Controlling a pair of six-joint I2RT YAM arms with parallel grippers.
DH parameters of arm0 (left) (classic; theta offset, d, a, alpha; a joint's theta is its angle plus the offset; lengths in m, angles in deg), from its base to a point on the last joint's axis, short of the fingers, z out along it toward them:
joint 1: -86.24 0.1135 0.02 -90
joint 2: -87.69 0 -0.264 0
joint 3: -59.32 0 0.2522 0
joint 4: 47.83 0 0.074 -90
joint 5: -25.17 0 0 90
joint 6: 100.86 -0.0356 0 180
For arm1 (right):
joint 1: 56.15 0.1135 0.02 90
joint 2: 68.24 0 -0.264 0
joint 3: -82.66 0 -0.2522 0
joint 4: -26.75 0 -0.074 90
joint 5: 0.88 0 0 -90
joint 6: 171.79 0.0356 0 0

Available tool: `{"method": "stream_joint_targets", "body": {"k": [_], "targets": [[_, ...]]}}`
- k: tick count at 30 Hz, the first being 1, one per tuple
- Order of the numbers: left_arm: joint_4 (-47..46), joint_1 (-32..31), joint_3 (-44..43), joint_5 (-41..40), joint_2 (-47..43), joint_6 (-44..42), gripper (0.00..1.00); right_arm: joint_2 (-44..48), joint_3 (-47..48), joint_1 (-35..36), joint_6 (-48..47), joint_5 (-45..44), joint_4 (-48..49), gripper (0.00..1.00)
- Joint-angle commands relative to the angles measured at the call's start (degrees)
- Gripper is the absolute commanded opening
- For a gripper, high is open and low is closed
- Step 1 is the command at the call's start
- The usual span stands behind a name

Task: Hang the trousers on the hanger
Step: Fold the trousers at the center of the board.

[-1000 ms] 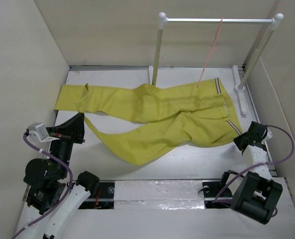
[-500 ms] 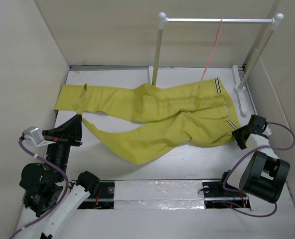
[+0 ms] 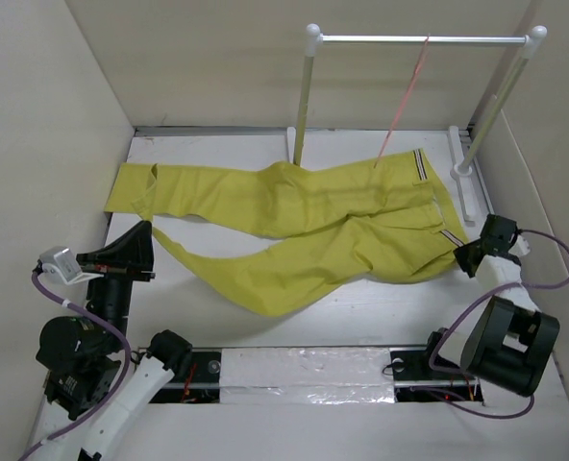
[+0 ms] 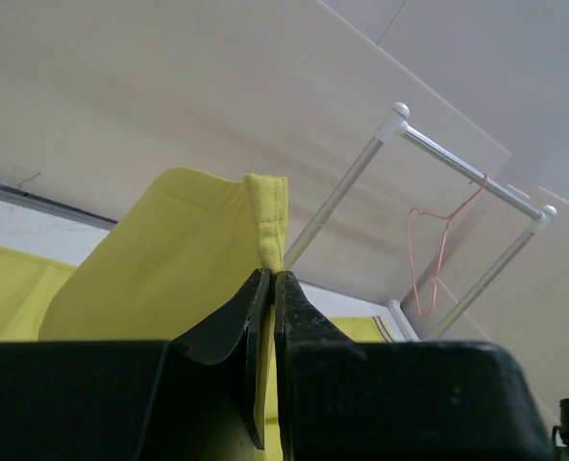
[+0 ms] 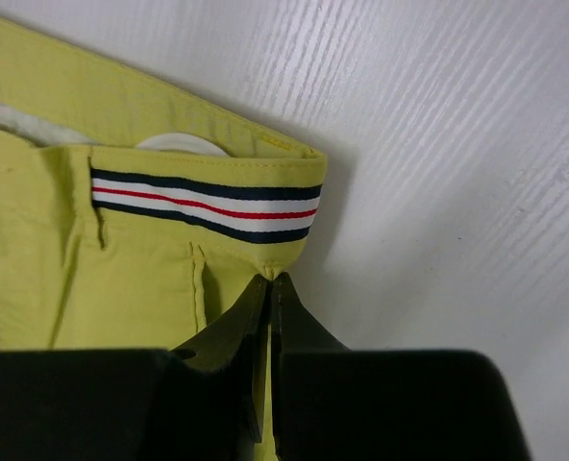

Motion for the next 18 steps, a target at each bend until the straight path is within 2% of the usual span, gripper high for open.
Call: {"method": "stream_joint_targets", "body": {"k": [1, 6, 11, 14, 17, 18], "targets": [[-3.2, -0.3, -0.5, -0.9, -0.1, -0.9, 0.0, 7.2, 2.9, -3.1, -1.7, -5.8, -1.5, 0.0], [-2.9, -0.9, -1.1, -2.7, 0.4, -1.0, 0.0, 16.9, 8.0, -7.1, -5.8, -11.2, -6.4, 0.01], [-2.2, -2.2, -1.1, -5.2, 0.6, -1.1, 0.0, 21.2, 11.6, -13.8, -11.0, -13.2, -14.3, 0.0], [-1.8, -3.7, -1.3, -7.0, 1.0, -1.5, 0.0, 25.4, 10.2, -13.1, -11.2, -15.0, -15.9, 0.0], [0.3, -7.0, -2.2, -12.4, 1.5, -1.7, 0.0, 30.2, 9.0, -13.1, -11.6, -13.5, -19.9, 0.0], [1.0, -8.3, -2.6, -17.0, 1.5, -1.8, 0.0, 31.3, 10.1, -13.1, -12.5, -13.2, -21.6, 0.0]]}}
